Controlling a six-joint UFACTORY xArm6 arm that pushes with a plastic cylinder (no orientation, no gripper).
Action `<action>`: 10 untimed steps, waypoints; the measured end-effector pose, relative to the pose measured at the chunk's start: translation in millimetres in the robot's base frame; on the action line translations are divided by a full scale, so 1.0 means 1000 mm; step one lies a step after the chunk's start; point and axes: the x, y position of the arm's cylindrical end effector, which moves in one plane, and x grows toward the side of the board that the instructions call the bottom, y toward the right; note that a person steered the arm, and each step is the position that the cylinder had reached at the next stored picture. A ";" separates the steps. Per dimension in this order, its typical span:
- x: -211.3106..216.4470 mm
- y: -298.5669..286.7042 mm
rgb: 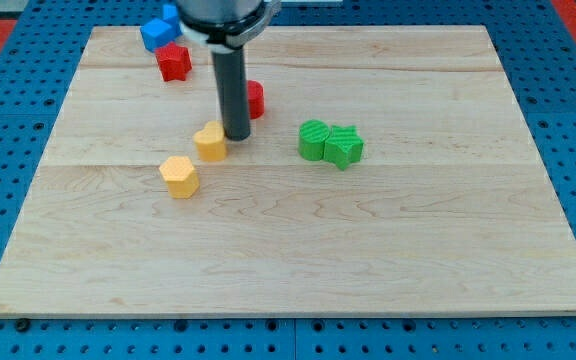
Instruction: Push the red circle above the yellow heart
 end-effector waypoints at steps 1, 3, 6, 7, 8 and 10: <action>0.015 -0.035; -0.054 0.061; -0.058 0.037; -0.063 0.022; -0.083 0.020; -0.043 -0.020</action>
